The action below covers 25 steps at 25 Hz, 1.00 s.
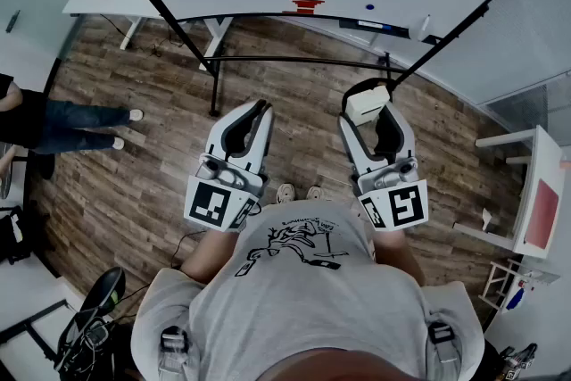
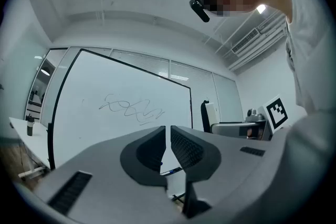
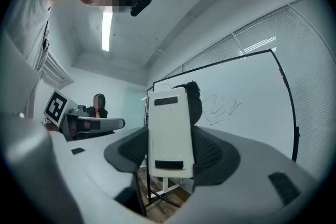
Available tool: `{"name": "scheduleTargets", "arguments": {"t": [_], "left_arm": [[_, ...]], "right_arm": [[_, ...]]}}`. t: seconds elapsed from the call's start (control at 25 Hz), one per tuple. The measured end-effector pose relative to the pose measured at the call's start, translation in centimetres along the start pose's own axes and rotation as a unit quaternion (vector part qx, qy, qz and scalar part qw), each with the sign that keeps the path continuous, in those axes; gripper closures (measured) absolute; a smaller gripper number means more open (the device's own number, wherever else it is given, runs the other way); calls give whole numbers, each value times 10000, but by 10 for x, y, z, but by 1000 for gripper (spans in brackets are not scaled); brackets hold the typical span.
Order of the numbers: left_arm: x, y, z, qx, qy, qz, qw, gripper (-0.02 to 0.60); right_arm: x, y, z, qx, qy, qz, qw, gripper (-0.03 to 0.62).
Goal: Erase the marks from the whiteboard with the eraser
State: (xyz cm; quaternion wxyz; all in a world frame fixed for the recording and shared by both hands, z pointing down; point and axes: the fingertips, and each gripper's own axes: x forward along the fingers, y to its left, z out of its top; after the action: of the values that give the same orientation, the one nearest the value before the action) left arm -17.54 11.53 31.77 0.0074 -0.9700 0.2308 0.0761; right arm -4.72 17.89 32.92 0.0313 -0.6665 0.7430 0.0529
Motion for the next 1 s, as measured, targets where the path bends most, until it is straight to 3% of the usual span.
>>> {"name": "scheduleTargets", "arguments": {"t": [0.6,1.0], "left_arm": [[-14,23,1,-192,-8,-158,9997,538],[25,14,-5,-144,23,-252,9996,538]], "right_arm": [[14,25,-5,-25,-5,-187,9998,330],[22,-10,-11,-106,43,-174,9998,330]]}}
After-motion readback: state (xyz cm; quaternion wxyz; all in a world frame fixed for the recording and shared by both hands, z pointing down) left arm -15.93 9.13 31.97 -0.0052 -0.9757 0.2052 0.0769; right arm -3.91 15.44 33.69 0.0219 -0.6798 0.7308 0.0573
